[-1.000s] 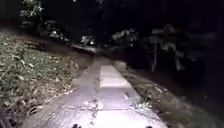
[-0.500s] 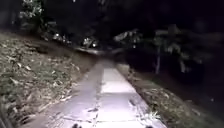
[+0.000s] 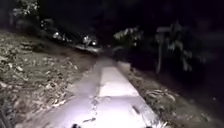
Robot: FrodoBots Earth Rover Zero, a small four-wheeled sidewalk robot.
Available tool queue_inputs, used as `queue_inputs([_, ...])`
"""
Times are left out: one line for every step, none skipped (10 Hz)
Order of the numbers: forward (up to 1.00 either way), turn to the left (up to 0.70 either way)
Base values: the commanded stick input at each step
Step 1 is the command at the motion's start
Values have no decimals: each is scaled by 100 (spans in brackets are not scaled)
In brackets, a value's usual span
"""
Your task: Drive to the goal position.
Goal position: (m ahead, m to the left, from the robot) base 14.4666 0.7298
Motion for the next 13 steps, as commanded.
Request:
queue_inputs([45, 0])
queue_inputs([45, 0])
queue_inputs([45, 18])
queue_inputs([45, 27])
queue_inputs([45, 27])
queue_inputs([45, 27])
queue_inputs([45, 24])
queue_inputs([45, 15])
queue_inputs([45, 0])
queue_inputs([45, 0])
queue_inputs([45, 0])
queue_inputs([45, 0])
queue_inputs([45, 0])
